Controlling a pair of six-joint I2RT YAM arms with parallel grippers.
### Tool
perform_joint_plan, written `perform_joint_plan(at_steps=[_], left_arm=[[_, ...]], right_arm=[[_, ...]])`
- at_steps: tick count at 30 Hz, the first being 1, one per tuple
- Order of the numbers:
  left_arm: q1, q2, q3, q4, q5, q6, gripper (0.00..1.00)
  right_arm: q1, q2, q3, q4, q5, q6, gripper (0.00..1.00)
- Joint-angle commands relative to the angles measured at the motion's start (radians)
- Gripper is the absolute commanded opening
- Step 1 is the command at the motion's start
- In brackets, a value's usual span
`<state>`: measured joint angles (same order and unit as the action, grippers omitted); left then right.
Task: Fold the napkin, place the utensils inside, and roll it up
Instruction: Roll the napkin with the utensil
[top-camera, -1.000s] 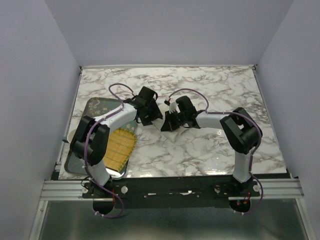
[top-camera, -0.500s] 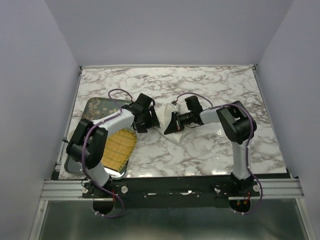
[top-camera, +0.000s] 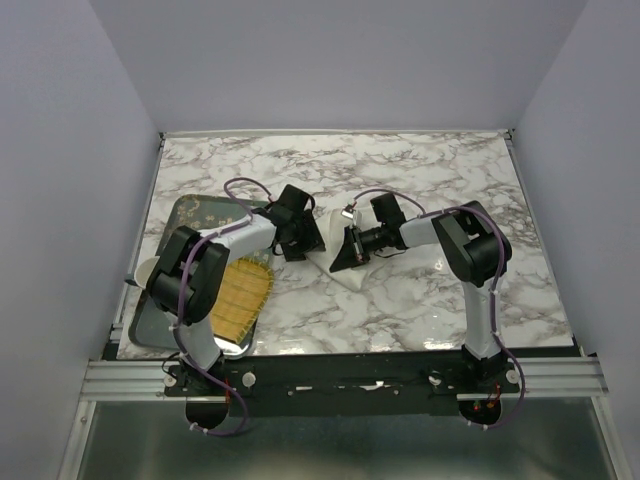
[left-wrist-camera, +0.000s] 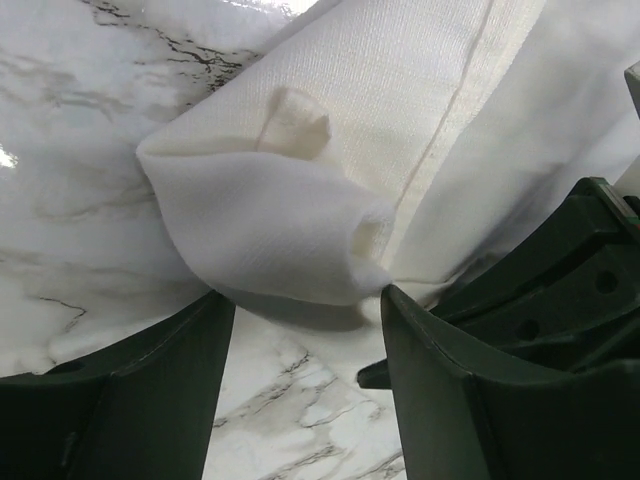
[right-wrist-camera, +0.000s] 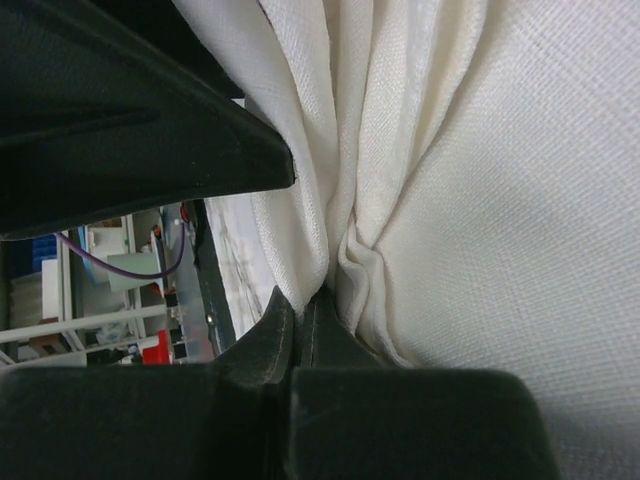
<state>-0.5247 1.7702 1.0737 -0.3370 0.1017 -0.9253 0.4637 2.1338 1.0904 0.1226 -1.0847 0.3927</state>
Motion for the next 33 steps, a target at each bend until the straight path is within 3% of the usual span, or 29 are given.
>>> perform_joint_plan(at_steps=[1,2,5,8,10,13,15,19,25,33], left_arm=[[0.006,0.089,0.011,-0.019,-0.053,-0.041,0.63],[0.008,0.115,0.009,-0.023,-0.057,-0.047,0.63],[0.02,0.162,-0.02,-0.011,-0.042,-0.064,0.46],[0.02,0.19,-0.038,0.001,-0.043,-0.06,0.37],[0.02,0.199,-0.029,-0.007,-0.049,-0.05,0.26],[0.02,0.207,-0.02,-0.013,-0.048,-0.044,0.2],[0.02,0.206,-0.017,-0.02,-0.06,-0.041,0.03],[0.019,0.199,-0.004,-0.048,-0.068,-0.037,0.0],[0.011,0.181,0.0,-0.082,-0.045,-0.072,0.0],[-0.008,0.178,0.028,-0.102,-0.025,-0.116,0.0]], right_arm=[[0.004,0.044,-0.003,-0.118,0.06,-0.035,0.01],[0.003,0.043,0.002,-0.148,0.059,-0.04,0.01],[0.004,0.035,0.025,-0.197,0.077,-0.081,0.01],[0.004,0.023,0.048,-0.271,0.132,-0.141,0.02],[0.004,0.014,0.057,-0.299,0.166,-0.175,0.03],[0.004,0.003,0.078,-0.359,0.206,-0.215,0.03],[0.006,-0.002,0.092,-0.386,0.219,-0.227,0.04],[0.007,-0.024,0.114,-0.419,0.264,-0.25,0.06],[0.038,-0.086,0.176,-0.555,0.382,-0.278,0.2],[0.144,-0.242,0.298,-0.788,0.751,-0.288,0.41]])
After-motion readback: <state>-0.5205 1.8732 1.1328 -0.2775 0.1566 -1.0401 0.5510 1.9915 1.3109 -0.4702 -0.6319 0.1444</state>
